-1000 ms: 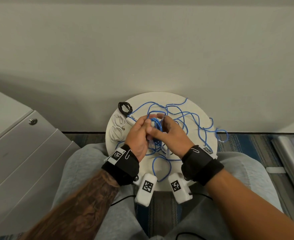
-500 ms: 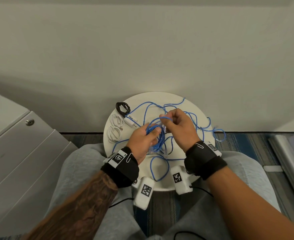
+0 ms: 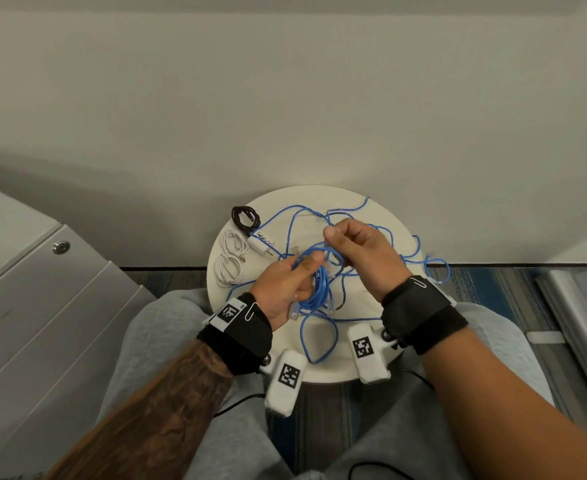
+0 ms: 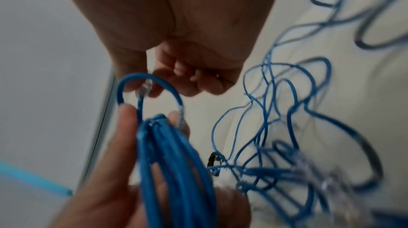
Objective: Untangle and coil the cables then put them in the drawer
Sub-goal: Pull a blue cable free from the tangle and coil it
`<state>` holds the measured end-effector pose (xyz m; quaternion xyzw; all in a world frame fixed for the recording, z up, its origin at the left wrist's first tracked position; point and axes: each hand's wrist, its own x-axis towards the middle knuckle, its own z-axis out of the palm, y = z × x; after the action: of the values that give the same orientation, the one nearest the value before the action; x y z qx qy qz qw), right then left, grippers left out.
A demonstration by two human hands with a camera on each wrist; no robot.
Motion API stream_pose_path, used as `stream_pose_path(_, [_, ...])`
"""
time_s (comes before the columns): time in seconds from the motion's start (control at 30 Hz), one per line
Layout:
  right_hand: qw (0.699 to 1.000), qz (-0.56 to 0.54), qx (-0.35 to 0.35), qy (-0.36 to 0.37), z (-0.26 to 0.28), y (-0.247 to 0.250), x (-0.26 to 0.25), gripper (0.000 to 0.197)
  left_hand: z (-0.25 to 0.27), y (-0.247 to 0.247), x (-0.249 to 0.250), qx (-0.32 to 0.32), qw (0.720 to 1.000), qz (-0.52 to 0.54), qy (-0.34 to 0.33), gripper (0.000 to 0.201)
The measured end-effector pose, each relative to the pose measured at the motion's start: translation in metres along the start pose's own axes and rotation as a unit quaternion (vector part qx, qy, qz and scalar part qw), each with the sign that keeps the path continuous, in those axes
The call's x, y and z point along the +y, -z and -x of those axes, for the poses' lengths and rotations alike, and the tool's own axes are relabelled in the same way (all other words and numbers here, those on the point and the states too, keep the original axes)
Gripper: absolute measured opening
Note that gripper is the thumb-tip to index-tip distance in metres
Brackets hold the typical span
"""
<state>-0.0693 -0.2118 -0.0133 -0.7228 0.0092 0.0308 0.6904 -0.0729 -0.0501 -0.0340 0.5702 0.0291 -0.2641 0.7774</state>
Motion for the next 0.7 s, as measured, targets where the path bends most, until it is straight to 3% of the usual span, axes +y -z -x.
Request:
stream_pose_path(0.2, [0.967,-0.009,0.236,0.092,-0.02,0.036,-0.017,0.022,0.0,0.008,-0.004,-0.035,0.996,-0.002,0.08,0.049])
stream_pose_path(0.4, [0.951,0.015,0.291,0.101,-0.026,0.049,-0.014,0.028,0.006,0.004,-0.008,-0.101,0.988,-0.099,0.056,0.037])
stream_pose_path(0.47, [0.947,0.011,0.307,0.097,-0.027,0.051,-0.011,0.026,0.004,0.006,-0.01,-0.089,0.987,-0.134,0.026,0.029])
stream_pose_path(0.57, [0.952,-0.012,0.298,0.071,-0.024,0.053,-0.01,0.02,-0.001,0.008,-0.007,-0.019,0.992,-0.118,-0.031,0.019])
stream_pose_path(0.63, [0.969,-0.044,0.239,0.034,-0.02,0.051,-0.008,0.011,-0.005,0.012,-0.005,0.019,0.997,-0.054,-0.054,0.021])
stream_pose_path(0.7, [0.986,-0.064,0.156,0.001,-0.015,0.042,-0.004,0.015,-0.008,0.016,-0.001,0.027,0.997,0.026,-0.063,0.023])
